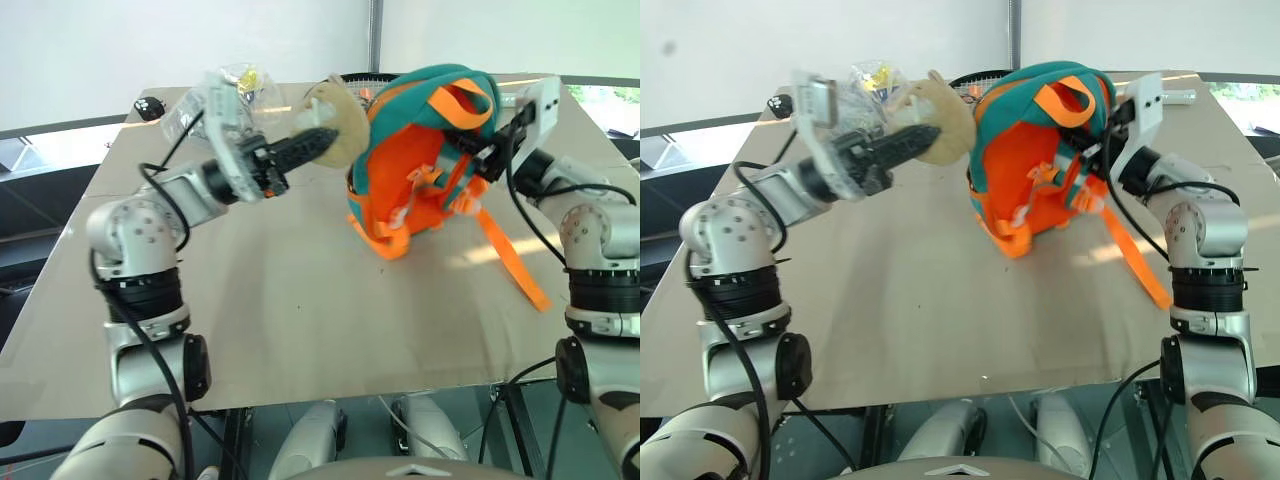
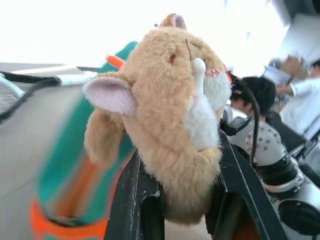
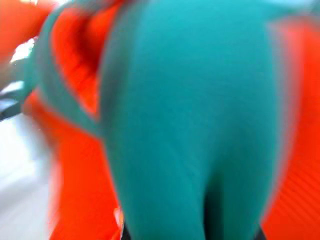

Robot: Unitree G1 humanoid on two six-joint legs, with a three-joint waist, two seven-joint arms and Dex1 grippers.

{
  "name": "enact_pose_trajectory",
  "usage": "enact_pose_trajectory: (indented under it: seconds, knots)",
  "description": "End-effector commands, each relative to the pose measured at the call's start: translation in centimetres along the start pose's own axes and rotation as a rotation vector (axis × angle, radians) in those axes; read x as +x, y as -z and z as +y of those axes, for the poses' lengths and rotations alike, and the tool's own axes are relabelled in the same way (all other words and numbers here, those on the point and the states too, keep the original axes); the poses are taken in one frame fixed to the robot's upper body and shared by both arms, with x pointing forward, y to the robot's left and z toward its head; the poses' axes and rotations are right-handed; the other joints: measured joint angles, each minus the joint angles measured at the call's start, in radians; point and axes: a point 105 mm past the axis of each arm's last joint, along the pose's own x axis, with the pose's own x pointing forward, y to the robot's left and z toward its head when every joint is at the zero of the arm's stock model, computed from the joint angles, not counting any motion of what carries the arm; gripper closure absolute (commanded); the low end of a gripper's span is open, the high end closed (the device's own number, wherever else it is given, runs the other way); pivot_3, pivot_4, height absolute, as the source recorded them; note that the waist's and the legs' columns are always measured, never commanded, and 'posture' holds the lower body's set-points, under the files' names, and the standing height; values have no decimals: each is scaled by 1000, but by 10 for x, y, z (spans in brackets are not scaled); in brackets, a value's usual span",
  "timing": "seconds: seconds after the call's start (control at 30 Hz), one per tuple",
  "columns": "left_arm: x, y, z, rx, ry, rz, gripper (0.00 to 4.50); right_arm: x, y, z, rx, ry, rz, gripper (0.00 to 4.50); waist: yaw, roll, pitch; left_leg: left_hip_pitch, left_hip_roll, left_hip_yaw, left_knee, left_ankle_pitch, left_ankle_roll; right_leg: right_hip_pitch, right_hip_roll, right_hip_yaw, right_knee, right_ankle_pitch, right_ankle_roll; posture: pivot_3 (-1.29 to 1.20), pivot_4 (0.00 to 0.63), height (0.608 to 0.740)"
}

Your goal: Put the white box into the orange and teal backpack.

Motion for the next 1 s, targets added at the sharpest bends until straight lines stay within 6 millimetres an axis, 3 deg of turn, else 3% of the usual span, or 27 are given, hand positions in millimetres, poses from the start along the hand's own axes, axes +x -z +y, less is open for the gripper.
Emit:
enact_pose_trajectory:
  seconds: [0.03,0.13,0.3,0.4,0.47,0.57,0.63,0.77,0.87,1.0]
  knots:
    - [-42,-3,17,9,-128,-65,4154,-20,-19,-45,4,240,-74,4500,-4,1,0,0,0,1,0,0,0,0,0,1,0,0,0,0,150,739]
    - [-63,32,38,-50,-276,-15,4156,-24,-23,-57,30,322,-100,4500,-10,1,0,0,0,2,-2,0,0,-2,0,1,0,0,0,0,150,739]
    - [-88,121,53,-152,-493,146,4159,-32,-33,-78,47,475,-146,4500,-9,1,-1,1,0,3,-4,0,0,-1,-1,1,0,0,0,0,150,739]
    - [-98,153,64,-161,-607,211,4159,-36,-37,-83,52,511,-163,4500,-2,1,-1,2,0,4,-4,0,0,0,-1,2,1,0,0,0,150,739]
    - [-107,169,81,-161,-730,247,4160,-39,-41,-87,61,538,-176,4500,2,1,-2,3,1,4,-5,0,0,0,0,2,2,0,0,0,150,739]
    - [-127,201,102,8,-868,482,4172,-45,-50,-90,64,559,-202,4500,4,3,-6,4,1,4,-5,0,0,1,0,2,2,0,0,0,150,739]
    - [-122,204,104,19,-854,465,4175,-47,-55,-91,71,562,-219,4500,5,3,-7,5,0,6,-5,0,0,2,-1,3,2,0,0,0,150,739]
    - [-70,158,96,98,-692,188,4176,-56,-80,-86,36,555,-269,4500,11,3,-8,4,0,6,-5,0,0,2,-1,3,1,1,0,0,150,739]
    - [-45,135,88,173,-588,115,4177,-65,-98,-71,-51,517,-284,4500,18,3,-8,1,0,5,-4,0,0,1,-2,-1,1,1,0,0,150,739]
    - [6,101,58,277,-389,53,4188,-76,-93,-49,-265,526,-164,4500,19,3,-8,-4,0,5,-4,0,0,-3,-3,-1,0,0,0,0,150,739]
